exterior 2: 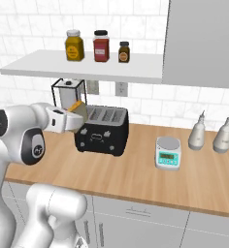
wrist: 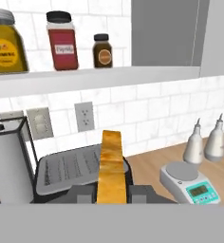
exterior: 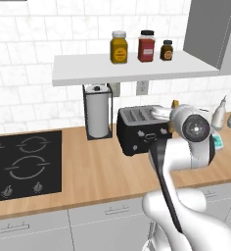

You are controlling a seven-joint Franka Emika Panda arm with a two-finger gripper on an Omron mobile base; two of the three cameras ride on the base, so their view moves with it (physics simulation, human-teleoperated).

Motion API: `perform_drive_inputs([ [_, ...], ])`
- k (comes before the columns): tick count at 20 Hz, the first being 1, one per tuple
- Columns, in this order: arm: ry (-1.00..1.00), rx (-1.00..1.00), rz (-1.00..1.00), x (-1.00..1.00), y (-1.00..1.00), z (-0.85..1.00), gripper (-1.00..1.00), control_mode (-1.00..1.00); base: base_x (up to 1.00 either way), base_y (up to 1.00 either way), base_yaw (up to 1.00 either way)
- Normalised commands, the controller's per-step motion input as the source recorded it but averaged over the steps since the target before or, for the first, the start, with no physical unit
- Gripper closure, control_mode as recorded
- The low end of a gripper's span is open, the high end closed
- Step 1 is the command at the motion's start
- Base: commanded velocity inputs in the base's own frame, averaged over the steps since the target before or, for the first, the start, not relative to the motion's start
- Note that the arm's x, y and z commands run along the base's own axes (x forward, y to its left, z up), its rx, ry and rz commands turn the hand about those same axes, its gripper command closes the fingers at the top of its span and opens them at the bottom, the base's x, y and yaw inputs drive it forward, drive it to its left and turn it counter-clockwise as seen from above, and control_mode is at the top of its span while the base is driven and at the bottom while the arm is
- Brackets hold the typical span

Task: Start the toaster. Once the lever pops up, take the bread to the plate on the dining counter.

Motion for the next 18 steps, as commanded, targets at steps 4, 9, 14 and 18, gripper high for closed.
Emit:
perform_drive_inputs([
  [4,0.02,0.00,-0.07,-0.09,0.00,0.00,1.00,-1.00,0.00,0.00,0.00],
  [9,0.00,0.00,0.00,0.00,0.00,0.00,1.00,-1.00,0.00,0.00,0.00],
  [14,0.00,0.00,0.00,0.00,0.00,0.00,1.00,-1.00,0.00,0.00,0.00],
  [18,0.00,0.00,0.00,0.00,0.00,0.00,1.00,-1.00,0.00,0.00,0.00],
])
